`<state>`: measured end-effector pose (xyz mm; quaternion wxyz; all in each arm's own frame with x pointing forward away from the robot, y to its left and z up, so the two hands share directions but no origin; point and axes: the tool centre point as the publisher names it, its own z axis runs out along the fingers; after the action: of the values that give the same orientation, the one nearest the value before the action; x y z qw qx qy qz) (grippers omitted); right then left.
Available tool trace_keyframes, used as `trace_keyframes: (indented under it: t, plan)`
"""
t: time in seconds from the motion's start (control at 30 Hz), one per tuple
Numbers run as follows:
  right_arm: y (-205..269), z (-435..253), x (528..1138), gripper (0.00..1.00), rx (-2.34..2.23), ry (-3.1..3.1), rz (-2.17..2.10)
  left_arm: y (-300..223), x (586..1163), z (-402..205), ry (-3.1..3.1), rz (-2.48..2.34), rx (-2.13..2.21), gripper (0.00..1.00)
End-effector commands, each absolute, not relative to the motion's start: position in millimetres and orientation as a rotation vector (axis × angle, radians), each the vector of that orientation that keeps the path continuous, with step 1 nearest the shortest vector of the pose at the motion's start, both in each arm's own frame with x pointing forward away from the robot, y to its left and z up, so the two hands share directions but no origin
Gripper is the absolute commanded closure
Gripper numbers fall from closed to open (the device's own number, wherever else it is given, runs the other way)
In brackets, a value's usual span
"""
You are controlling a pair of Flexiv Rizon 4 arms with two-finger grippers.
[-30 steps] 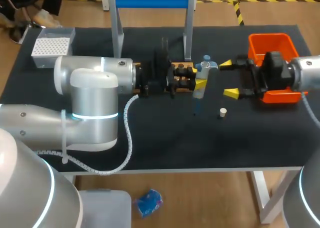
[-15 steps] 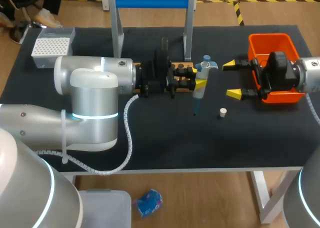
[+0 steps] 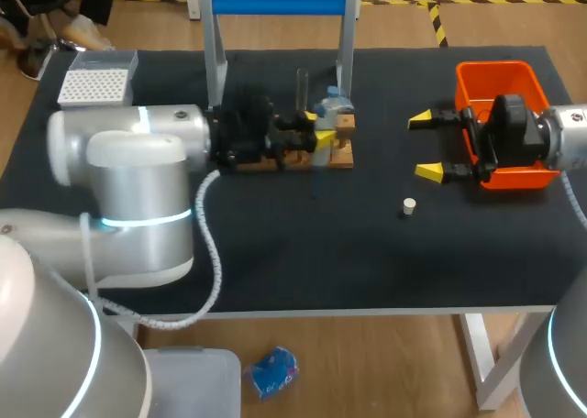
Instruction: Invert the test tube, pick up the pipette, mount the tip to pipette, aspirate from beaker and dispense into the tube, eject the tip, return the pipette, and cap with the stopper.
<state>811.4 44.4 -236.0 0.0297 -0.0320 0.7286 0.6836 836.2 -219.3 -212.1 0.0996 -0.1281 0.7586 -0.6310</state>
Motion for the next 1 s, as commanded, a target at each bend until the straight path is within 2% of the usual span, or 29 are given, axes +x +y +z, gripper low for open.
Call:
trace_keyframes:
  t: [0.03, 0.2, 0.77, 1.0]
  plan:
    - [44.1, -235.1, 810.6, 0.00, -0.097, 2.249, 2.104, -158.4, 819.4, -194.6, 2.197, -1.819, -0.446, 1.00]
    - [44.1, -235.1, 810.6, 0.00, -0.097, 2.249, 2.104, -129.9, 820.1, -187.0, 2.133, -1.773, -0.523, 1.00]
    - [44.1, -235.1, 810.6, 0.00, -0.097, 2.249, 2.104, -129.9, 820.1, -187.0, 2.133, -1.773, -0.523, 1.00]
    - [42.0, -215.2, 842.9, 0.00, -0.002, 2.269, 2.009, -129.9, 820.1, -187.0, 2.133, -1.773, -0.523, 1.00]
